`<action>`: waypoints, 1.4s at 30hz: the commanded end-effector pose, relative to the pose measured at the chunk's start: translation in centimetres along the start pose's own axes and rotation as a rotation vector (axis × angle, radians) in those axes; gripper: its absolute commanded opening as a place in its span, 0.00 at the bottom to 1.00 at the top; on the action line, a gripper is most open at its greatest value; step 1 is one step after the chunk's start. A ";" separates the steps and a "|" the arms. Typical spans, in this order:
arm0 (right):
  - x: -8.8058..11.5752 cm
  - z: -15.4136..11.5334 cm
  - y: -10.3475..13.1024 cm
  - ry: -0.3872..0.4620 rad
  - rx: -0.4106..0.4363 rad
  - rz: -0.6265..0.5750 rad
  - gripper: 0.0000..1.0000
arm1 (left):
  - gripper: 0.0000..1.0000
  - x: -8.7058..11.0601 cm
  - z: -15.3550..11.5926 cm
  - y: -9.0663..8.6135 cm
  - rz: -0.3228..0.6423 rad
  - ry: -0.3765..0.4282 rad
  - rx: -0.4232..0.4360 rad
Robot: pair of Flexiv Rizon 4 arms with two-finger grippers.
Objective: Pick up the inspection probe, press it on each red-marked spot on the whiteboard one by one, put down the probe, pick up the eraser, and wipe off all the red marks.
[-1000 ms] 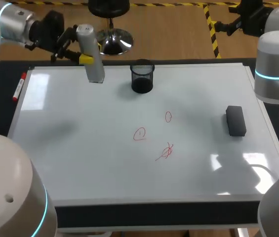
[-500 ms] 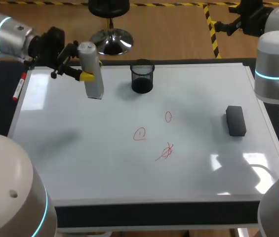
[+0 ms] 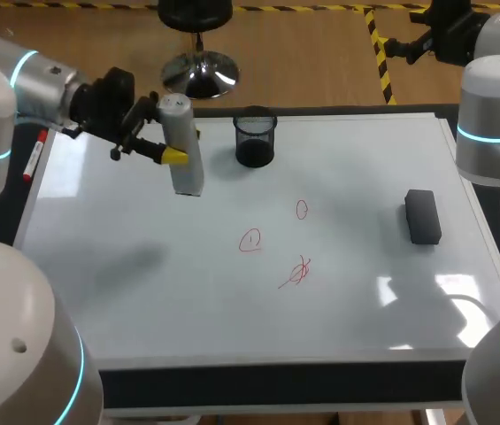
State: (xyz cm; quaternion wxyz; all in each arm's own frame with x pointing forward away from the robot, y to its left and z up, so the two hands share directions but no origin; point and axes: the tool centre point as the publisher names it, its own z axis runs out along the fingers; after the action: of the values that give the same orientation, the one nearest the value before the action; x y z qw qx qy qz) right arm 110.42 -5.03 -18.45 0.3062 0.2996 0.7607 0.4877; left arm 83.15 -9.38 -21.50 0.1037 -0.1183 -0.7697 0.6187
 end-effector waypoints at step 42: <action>0.0 0.0 0.0 0.000 0.000 0.000 1.00 | 0.00 -1.2 9.9 5.8 -0.019 0.039 0.000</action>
State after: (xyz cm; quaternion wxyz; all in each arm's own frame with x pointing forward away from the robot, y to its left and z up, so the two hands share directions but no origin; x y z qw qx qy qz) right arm 110.42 -5.04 -18.45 0.3062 0.2996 0.7607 0.4877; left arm 81.42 -17.46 -28.92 0.1236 -0.1216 -0.7715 0.6122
